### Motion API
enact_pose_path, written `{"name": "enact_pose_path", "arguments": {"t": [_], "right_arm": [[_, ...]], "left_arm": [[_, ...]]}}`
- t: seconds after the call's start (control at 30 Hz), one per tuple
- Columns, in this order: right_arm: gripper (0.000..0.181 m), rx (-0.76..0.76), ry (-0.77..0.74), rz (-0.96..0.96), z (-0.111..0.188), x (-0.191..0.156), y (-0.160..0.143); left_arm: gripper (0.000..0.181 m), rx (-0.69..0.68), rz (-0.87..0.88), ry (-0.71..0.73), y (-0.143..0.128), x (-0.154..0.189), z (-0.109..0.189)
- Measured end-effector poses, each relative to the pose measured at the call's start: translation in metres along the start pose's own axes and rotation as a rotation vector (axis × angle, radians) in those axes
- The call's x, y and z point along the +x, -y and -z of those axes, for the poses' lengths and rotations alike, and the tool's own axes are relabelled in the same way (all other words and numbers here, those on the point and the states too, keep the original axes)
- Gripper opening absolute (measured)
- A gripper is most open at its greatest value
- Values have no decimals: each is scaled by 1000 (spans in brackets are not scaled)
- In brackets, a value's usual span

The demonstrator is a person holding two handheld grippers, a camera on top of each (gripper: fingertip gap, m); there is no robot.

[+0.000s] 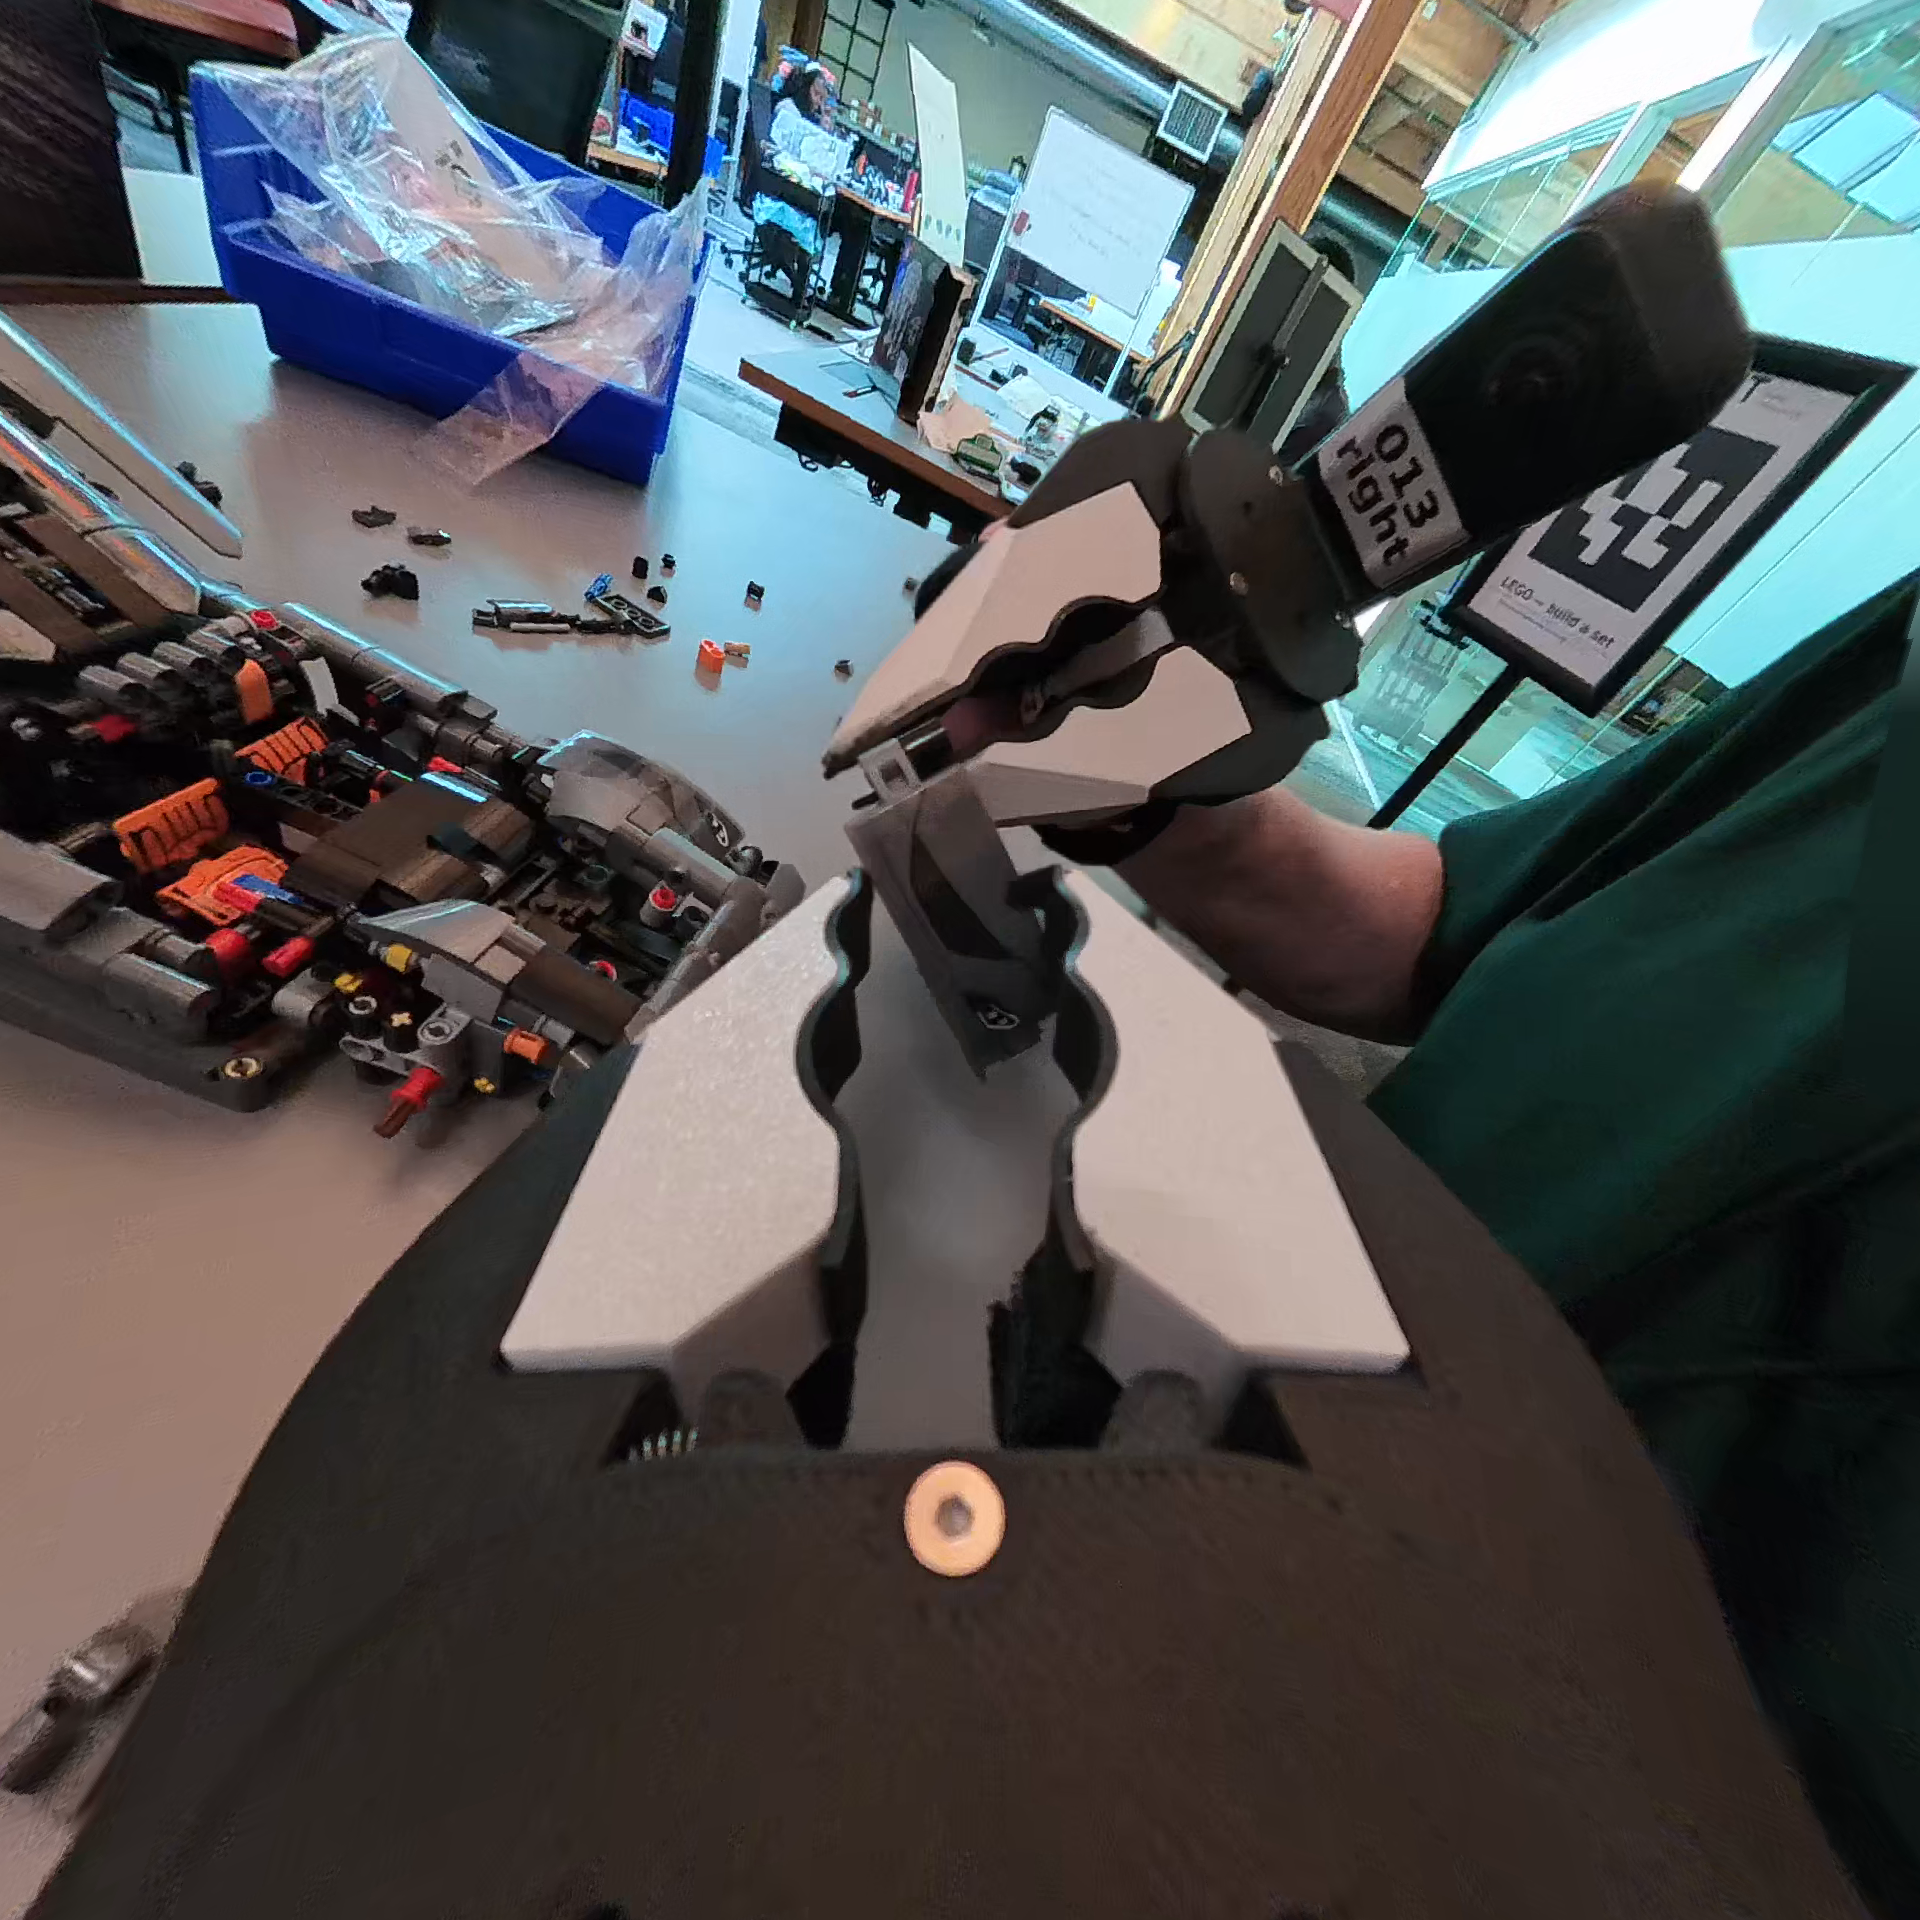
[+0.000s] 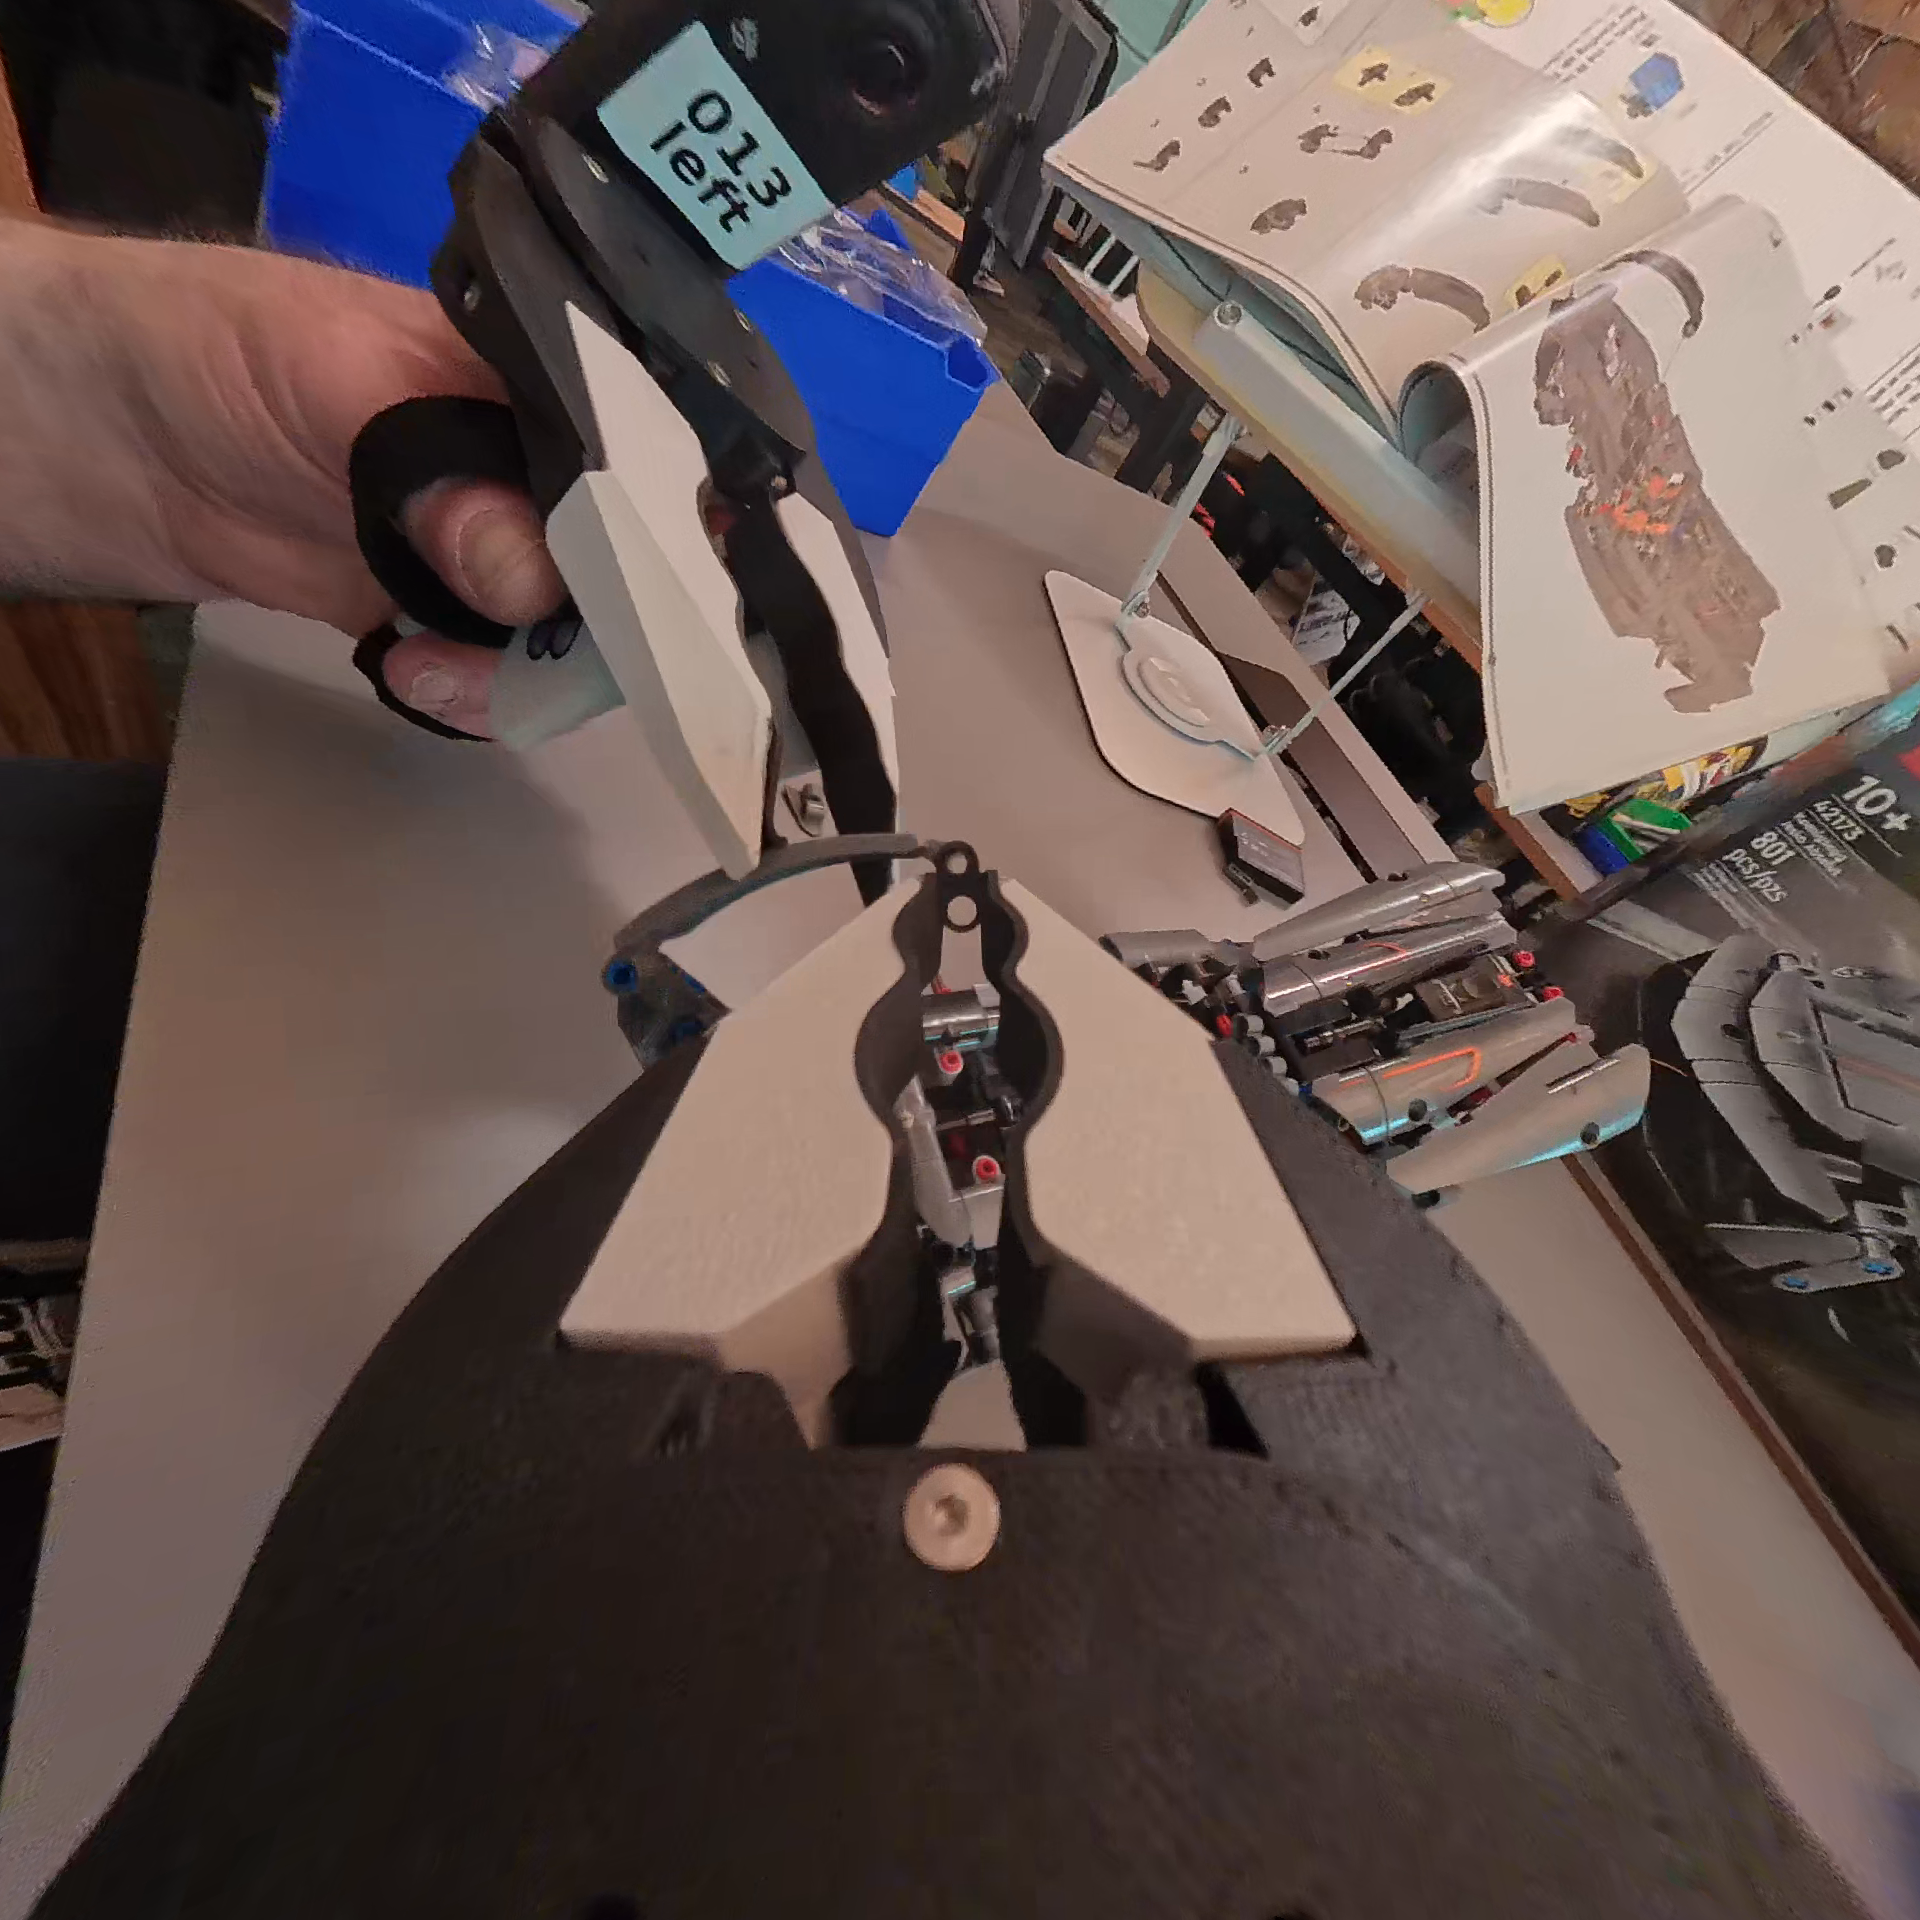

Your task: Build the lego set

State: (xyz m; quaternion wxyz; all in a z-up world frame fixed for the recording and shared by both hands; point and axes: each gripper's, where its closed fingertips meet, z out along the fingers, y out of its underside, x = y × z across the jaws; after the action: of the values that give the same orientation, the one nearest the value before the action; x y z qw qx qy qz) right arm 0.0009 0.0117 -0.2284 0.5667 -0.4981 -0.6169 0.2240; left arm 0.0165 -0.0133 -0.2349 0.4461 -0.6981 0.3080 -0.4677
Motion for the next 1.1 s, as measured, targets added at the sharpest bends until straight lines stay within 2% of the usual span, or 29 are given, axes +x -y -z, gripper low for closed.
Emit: {"name": "enact_pose_path", "arguments": {"t": [0.13,0.2,0.23,0.33,0.6,0.7,0.77,0.9,0.97,1.03,1.1], "right_arm": [[5,-3,0,34,-5,5,1],[5,-6,-6,61,-6,6,2],[5,7,8,46,-7,5,4],[6,43,36,25,-5,6,8],[5,152,122,-28,-2,2,22],[6,151,131,3,-2,0,22],[6,142,140,-7,-4,2,23],[11,107,164,-14,-10,7,21],[11,84,174,-27,-11,11,19],[15,73,221,-73,-11,11,19],[26,85,316,-179,-11,8,24]], "left_arm": [[30,6,2,17,2,-6,0],[38,16,9,30,3,-10,1],[43,26,21,28,4,-11,3],[42,74,49,-21,11,-9,7],[21,130,193,-296,15,15,1],[17,134,209,-321,14,16,1],[1,137,204,-350,16,20,4],[1,133,220,-309,17,12,8],[0,128,198,-242,16,2,11],[0,90,129,-153,11,-6,12],[0,11,12,-54,3,-12,12]]}}
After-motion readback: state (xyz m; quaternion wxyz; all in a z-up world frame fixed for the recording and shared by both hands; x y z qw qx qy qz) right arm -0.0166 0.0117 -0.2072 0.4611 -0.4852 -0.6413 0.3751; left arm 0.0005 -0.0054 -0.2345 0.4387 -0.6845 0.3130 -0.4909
